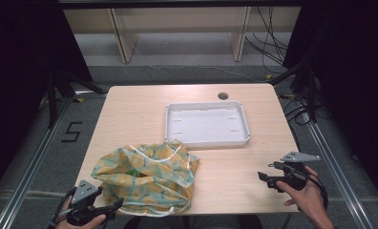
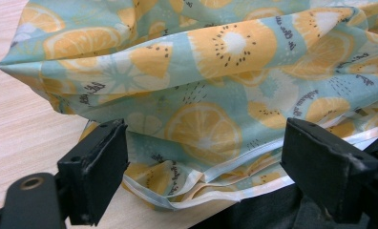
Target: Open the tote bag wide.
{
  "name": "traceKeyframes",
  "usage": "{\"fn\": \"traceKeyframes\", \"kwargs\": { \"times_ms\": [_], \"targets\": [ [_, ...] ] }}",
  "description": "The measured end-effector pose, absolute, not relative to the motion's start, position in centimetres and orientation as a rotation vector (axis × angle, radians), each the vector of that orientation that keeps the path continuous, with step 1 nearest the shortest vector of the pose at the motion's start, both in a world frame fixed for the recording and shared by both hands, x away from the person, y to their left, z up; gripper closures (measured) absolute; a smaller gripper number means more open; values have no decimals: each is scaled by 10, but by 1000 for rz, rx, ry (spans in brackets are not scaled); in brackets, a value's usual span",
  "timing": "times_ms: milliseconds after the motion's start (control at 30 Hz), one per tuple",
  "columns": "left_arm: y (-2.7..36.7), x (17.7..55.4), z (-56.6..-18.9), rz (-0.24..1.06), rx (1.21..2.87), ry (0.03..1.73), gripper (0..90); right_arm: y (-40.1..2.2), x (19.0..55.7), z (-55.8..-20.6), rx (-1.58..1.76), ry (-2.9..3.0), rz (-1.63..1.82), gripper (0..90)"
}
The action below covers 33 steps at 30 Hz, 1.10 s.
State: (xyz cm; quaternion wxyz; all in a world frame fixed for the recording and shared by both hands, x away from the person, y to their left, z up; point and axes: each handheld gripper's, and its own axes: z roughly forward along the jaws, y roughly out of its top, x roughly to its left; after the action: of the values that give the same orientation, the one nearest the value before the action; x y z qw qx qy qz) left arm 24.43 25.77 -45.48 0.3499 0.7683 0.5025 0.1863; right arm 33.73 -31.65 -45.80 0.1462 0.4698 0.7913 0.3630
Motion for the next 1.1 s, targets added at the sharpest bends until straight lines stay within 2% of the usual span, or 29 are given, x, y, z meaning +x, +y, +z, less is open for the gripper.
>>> {"fn": "traceKeyframes", "kwargs": {
  "times_ms": [200,533,667,833,867,1100],
  "targets": [
    [258,244,-455,478,1991,1303,153,-313,336,-455,1323,2292,1080,178],
    [258,245,-454,471,2000,1287,153,-286,333,-446,1235,2339,1164,181],
    [257,245,-454,478,1995,1286,153,-264,330,-439,1161,2395,1209,201],
    [256,245,-455,479,1973,1298,153,-233,329,-433,955,2485,1278,301],
    [258,245,-454,483,1994,1297,153,-217,326,-428,905,2531,1308,311],
    [258,245,-454,481,1989,1292,154,-176,328,-426,764,2600,1323,349]
  ]
}}
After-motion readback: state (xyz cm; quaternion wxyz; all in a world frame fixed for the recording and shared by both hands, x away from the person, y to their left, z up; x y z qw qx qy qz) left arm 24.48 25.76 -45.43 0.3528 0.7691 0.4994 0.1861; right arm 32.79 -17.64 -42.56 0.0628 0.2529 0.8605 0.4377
